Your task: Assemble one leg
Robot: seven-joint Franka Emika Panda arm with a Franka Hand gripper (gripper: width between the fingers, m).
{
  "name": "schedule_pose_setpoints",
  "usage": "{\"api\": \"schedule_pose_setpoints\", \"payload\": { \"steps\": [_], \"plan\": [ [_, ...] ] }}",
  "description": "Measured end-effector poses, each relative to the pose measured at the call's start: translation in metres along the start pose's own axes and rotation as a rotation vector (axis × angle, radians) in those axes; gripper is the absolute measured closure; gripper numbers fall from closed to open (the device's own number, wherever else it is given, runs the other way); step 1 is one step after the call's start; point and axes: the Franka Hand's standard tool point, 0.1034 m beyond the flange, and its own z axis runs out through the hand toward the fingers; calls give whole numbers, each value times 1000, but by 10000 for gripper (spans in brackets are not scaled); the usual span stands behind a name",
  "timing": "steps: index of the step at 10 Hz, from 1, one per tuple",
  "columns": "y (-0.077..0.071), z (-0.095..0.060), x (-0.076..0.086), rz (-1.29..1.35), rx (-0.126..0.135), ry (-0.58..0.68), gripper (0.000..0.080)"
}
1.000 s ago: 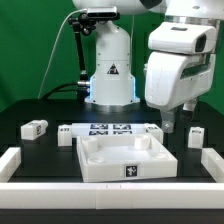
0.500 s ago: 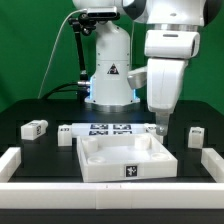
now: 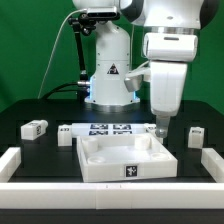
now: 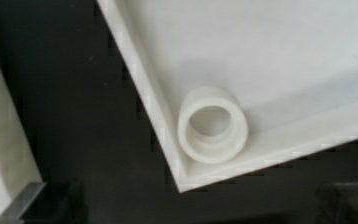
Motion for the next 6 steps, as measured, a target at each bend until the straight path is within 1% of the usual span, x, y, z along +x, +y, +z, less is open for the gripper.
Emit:
{"api": "schedule_pose_setpoints", "payload": {
  "steps": [1,3,4,6],
  "plan": [
    [-10,6,-7,-62,7,3,150],
    [-23,14,-14,-142,26,-3,150],
    [-26,16,-17,-148,32,-7,150],
    [-26,16,-17,-145,32,-7,150]
  ]
}}
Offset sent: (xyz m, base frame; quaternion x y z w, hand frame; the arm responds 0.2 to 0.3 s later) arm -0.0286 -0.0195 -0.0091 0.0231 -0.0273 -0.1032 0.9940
